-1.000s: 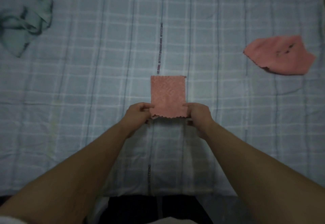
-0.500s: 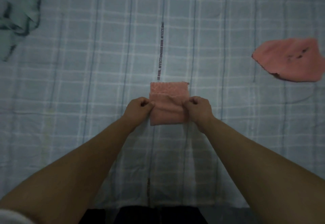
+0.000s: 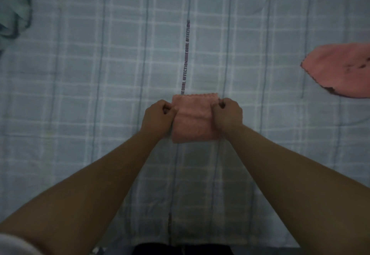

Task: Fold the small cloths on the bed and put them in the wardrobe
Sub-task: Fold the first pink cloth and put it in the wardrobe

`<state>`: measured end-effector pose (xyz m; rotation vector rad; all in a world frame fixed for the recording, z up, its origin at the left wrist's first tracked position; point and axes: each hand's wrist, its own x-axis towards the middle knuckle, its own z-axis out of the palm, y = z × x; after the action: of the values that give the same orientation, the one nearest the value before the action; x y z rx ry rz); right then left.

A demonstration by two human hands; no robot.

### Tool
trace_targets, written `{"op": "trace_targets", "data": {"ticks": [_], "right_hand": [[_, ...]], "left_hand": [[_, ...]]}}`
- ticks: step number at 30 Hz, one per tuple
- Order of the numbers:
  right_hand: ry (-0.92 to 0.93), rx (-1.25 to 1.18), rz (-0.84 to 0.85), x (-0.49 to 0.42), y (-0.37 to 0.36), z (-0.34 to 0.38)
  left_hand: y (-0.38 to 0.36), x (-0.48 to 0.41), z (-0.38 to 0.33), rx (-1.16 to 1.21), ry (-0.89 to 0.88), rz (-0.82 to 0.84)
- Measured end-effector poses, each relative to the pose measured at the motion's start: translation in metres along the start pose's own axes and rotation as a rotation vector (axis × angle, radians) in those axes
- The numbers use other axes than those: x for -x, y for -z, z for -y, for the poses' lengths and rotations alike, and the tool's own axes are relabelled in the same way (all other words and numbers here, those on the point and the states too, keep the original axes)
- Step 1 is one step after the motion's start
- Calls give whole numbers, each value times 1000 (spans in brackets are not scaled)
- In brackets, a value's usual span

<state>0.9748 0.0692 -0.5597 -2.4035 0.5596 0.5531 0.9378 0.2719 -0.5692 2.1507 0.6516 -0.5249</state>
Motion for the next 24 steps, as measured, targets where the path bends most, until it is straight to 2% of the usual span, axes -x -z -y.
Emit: {"op": "trace_targets", "data": {"ticks": [2,3,4,6,8,10,12,15,20,22,24], "right_hand": [[-3,8,-34,2,0,3],[13,12,-79,6,0,4],[63,33,-134,11,-1,5],[280,133,-178,23,-5,7],[519,192,-78,30,-14,5],[566,222,77,30,-22,5],[498,228,126,27,-28,4],[378,299,60,25,-30,4],[54,308,45,24,-20,0],[1,267,43,23,-16,0],[-105,200,16,22,-16,6]], "left_hand": [[-1,4,-2,5,-8,-60],[-1,8,-3,-14,-74,-120],[-2,12,-3,-55,-178,-183],[-5,17,-4,-218,-437,-225],[-11,19,-4,-400,-699,-145],[-16,20,-4,-467,-799,-49],[-19,19,-3,-500,-785,-31],[-21,19,2,-552,-735,-45],[-14,26,13,-630,-699,40],[-11,29,12,-583,-651,28],[-12,31,6,-373,-475,-55]]}}
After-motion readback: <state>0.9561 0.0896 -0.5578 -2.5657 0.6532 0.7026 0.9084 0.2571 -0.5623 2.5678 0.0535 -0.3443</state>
